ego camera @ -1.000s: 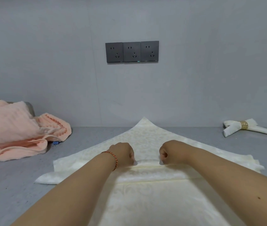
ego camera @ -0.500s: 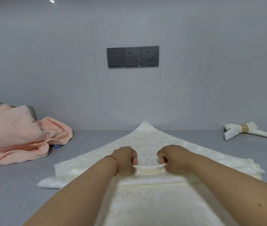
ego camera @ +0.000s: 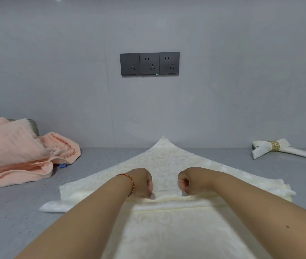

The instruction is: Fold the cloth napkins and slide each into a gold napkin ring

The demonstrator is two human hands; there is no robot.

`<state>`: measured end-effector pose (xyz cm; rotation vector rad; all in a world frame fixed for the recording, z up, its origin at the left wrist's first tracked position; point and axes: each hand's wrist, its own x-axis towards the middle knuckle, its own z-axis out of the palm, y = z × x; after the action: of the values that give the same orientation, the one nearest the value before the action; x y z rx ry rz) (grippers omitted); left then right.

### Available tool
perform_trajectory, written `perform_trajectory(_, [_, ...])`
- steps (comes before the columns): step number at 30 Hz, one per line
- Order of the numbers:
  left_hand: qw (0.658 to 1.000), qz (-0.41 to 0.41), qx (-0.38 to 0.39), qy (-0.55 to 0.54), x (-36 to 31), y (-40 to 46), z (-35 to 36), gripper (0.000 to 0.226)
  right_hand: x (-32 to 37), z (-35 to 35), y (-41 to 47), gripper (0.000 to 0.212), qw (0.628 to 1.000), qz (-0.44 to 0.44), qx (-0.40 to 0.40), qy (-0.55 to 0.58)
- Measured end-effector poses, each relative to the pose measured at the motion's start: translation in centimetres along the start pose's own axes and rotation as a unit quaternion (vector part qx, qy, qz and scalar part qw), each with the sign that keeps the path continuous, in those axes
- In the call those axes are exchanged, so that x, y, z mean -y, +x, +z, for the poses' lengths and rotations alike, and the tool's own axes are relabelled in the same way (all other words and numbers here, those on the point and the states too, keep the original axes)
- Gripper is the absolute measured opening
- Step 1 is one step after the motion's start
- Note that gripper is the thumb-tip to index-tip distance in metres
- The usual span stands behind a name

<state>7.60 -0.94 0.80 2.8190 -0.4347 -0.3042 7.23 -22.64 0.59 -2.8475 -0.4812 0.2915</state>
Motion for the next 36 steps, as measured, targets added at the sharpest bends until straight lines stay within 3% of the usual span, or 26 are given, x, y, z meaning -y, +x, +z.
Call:
perform_trajectory(3, [0.999, -0.006, 0.007, 0.034, 0.2, -0.1, 0.1, 0.033, 0.1, 0.2, -0.3, 0.027, 0.999, 0.031, 0.029, -0.018])
perform_trajectory(6, [0.999, 0.027, -0.023, 0.031, 0.2, -0.7, 0.3, 0.016, 0.5, 0.2, -1.0, 0.019, 0.999, 0.006, -0.002, -0.039])
perform_trajectory(8, [0.997, 0.047, -0.058, 0.026, 0.1, -1.3, 0.7, 0.024, 0.7, 0.6, -1.8, 0.009, 0.997, -0.013, -0.047, -0.054])
perform_trajectory(14, [0.995, 0.071, -0.054, 0.053, -0.6, -3.7, 1.0, 0.018, 1.8, 1.7, -4.4, 0.033, 0.981, -0.080, -0.086, -0.156])
perform_trajectory(20, [0.991, 0.090, -0.057, 0.082, -0.9, -6.1, 2.2, 0.018, 2.3, 3.5, -7.0, 0.014, 0.975, -0.079, -0.111, -0.175])
perform_trajectory(25, [0.985, 0.091, -0.079, 0.120, -0.5, -8.1, 5.7, 0.058, 2.9, 5.2, -8.5, 0.048, 0.980, -0.052, -0.114, -0.158])
perform_trajectory(29, [0.965, 0.108, -0.112, 0.211, -1.1, -8.7, 7.4, 0.062, 4.0, 6.0, -8.7, 0.053, 0.981, -0.051, -0.092, -0.162])
perform_trajectory(36, [0.983, 0.108, -0.074, 0.127, -0.4, -9.1, 7.7, 0.059, 5.3, 6.6, -7.6, 0.064, 0.987, -0.103, -0.069, -0.105])
